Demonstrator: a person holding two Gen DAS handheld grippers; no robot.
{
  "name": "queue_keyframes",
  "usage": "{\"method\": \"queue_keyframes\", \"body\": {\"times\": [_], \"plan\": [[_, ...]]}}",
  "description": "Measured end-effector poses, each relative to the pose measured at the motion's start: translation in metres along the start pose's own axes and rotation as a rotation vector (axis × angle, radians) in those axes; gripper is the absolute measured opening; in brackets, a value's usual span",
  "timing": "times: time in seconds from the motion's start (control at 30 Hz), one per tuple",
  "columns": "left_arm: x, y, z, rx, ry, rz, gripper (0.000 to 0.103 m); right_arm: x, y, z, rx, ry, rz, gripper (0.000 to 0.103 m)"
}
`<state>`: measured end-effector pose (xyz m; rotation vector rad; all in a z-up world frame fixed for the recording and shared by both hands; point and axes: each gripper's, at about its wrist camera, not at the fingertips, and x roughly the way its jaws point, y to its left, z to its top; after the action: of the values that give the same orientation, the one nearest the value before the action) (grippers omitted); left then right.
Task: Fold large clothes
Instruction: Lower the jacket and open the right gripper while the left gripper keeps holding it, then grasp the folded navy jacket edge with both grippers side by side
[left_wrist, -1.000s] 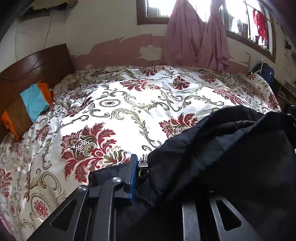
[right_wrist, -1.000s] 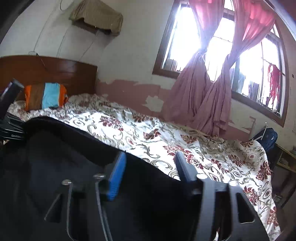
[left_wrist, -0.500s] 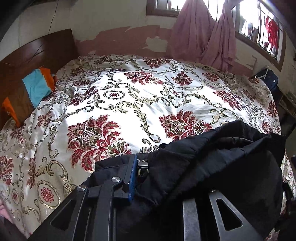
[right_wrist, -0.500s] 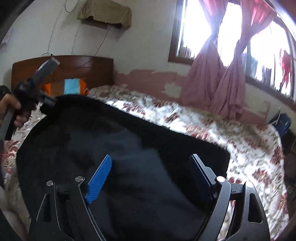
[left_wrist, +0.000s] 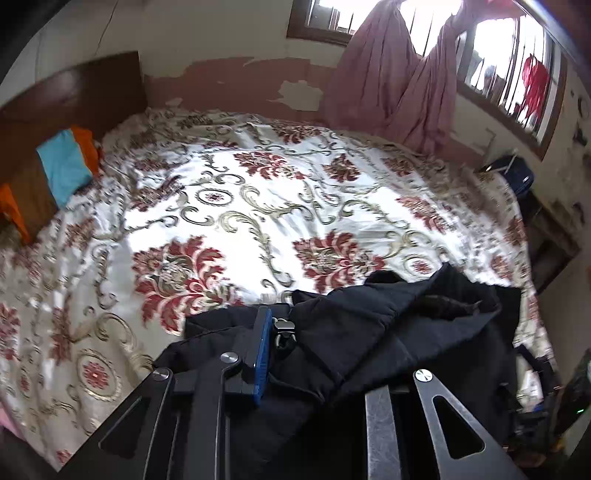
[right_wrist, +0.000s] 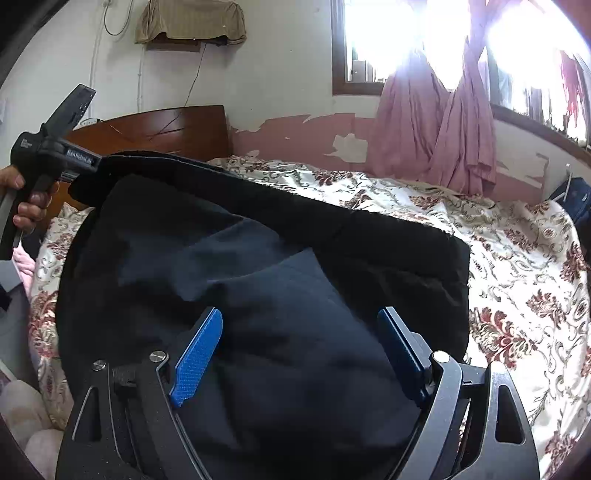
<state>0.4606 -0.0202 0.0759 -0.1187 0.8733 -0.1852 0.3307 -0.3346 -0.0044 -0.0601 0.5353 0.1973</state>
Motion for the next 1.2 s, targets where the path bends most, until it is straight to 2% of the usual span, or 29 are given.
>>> {"method": "queue_keyframes", "body": {"times": [0.07, 0.2, 0.37, 0.5, 0.6, 0.73, 0.8, 1.0, 1.1, 1.2], "plan": [[-0.003, 0.003, 0.002, -0.021, 0.021, -0.015, 0.021, -0.001, -0.001, -0.002, 0.005, 0.001, 0.007, 0.082], [-0.008, 0.0, -0.001, 0.004, 0.015, 0.012, 0.021, -0.002, -0.006, -0.004, 0.026, 0.001, 0.01, 0.082], [-0.013, 0.005, 0.006, -0.069, 0.001, -0.045, 0.021, 0.001, -0.011, -0.008, 0.042, 0.011, 0.01, 0.082], [-0.015, -0.001, 0.011, -0.059, -0.011, -0.039, 0.021, 0.006, -0.014, -0.014, 0.042, 0.025, 0.004, 0.083], [-0.008, 0.006, 0.017, -0.108, 0.007, -0.072, 0.021, 0.012, -0.017, -0.012, 0.057, 0.03, 0.008, 0.083], [0.015, 0.013, 0.02, -0.118, 0.049, -0.052, 0.021, 0.023, -0.021, -0.003, 0.087, 0.032, 0.007, 0.083], [0.029, 0.02, 0.023, -0.14, 0.064, -0.056, 0.021, 0.038, -0.023, 0.006, 0.109, 0.052, 0.012, 0.083], [0.086, 0.04, 0.031, -0.209, 0.129, -0.134, 0.021, 0.102, -0.046, 0.033, 0.244, 0.151, 0.087, 0.083], [0.097, 0.043, 0.031, -0.163, 0.113, -0.144, 0.021, 0.127, -0.059, 0.033, 0.314, 0.188, 0.116, 0.084], [0.093, 0.042, 0.034, -0.079, 0.124, -0.188, 0.023, 0.136, -0.057, 0.024, 0.31, 0.195, 0.155, 0.09]]}}
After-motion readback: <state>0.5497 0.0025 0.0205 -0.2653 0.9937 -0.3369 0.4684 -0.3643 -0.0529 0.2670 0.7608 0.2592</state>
